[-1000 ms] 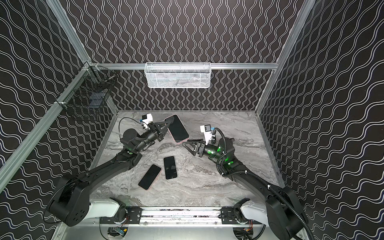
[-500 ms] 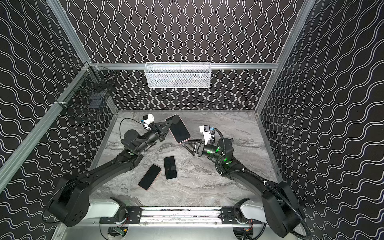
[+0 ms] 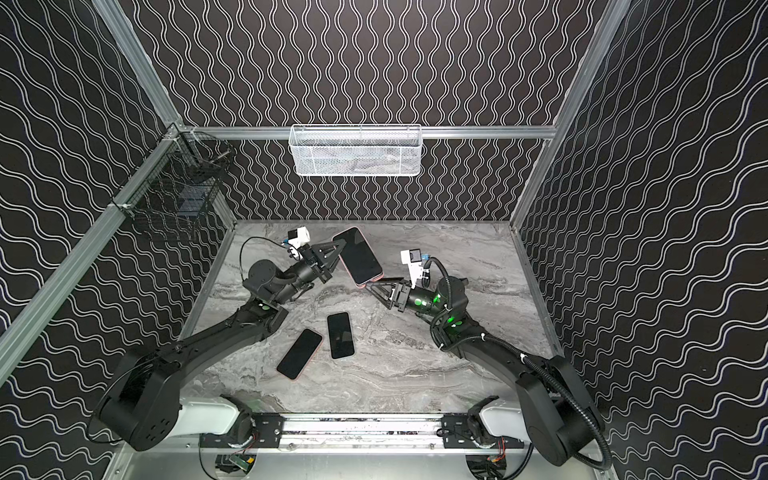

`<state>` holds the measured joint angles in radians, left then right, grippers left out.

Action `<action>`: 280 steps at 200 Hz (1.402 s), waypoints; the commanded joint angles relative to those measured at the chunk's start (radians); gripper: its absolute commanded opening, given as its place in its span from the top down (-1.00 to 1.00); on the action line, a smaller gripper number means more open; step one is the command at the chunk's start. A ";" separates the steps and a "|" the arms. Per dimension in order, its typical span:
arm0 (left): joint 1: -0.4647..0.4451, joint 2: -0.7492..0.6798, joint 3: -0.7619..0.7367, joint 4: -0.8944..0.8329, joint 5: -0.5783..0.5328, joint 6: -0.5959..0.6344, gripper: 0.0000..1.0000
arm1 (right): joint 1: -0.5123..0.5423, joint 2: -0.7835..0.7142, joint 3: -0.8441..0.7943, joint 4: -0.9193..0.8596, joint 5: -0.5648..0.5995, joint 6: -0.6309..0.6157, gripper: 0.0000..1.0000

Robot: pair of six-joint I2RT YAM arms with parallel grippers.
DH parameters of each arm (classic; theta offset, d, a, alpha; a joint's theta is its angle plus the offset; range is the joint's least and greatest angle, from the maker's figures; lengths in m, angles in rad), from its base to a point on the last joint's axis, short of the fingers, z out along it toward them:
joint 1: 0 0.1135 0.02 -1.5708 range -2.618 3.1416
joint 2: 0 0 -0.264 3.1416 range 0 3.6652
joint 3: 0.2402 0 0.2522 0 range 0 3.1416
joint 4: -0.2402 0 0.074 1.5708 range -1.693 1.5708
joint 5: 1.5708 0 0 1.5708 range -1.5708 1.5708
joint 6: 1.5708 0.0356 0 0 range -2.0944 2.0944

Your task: Take the phone out of the phone case

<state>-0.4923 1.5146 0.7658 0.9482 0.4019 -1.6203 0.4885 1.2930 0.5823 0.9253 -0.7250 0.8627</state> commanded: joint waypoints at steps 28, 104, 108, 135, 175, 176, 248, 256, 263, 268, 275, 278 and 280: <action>-0.008 0.015 0.011 0.110 0.043 -0.013 1.00 | -0.033 0.023 -0.001 0.146 -0.013 0.102 -0.57; -0.013 0.048 0.008 0.081 0.038 0.054 1.00 | -0.034 0.042 0.014 0.215 -0.030 0.197 -0.04; -0.012 0.049 0.008 0.078 0.037 0.056 1.00 | -0.034 0.041 0.013 0.222 -0.028 0.206 -0.04; -0.014 0.059 0.007 0.086 0.037 0.056 1.00 | -0.034 0.040 0.006 0.252 -0.011 0.250 -0.04; -0.019 0.078 0.008 0.118 0.043 0.039 1.00 | -0.034 0.049 0.009 0.306 0.015 0.309 -0.03; -0.019 0.079 0.008 0.118 0.043 0.039 1.00 | -0.034 0.049 0.010 0.307 0.015 0.311 -0.03; -0.020 0.082 0.006 0.107 0.035 0.053 1.00 | -0.030 0.056 0.006 0.338 0.039 0.355 0.05; -0.020 0.085 0.008 0.111 0.035 0.051 1.00 | -0.030 0.055 0.001 0.337 0.044 0.353 0.06; -0.020 0.087 0.007 0.114 0.035 0.050 1.00 | -0.030 0.054 -0.002 0.338 0.047 0.354 0.08; -0.021 0.088 0.008 0.115 0.035 0.052 1.00 | -0.030 0.052 -0.004 0.338 0.045 0.354 0.09; -0.022 0.088 0.008 0.112 0.034 0.052 1.00 | -0.030 0.049 -0.002 0.333 0.044 0.352 0.11; -0.022 0.088 0.008 0.111 0.033 0.053 1.00 | -0.030 0.047 0.000 0.327 0.043 0.351 0.12; -0.022 0.088 0.008 0.109 0.032 0.054 1.00 | -0.030 0.047 0.000 0.326 0.043 0.351 0.12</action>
<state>-0.5117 1.5963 0.7666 1.0603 0.4107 -1.5970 0.4564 1.3540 0.5800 1.1500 -0.7036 1.1969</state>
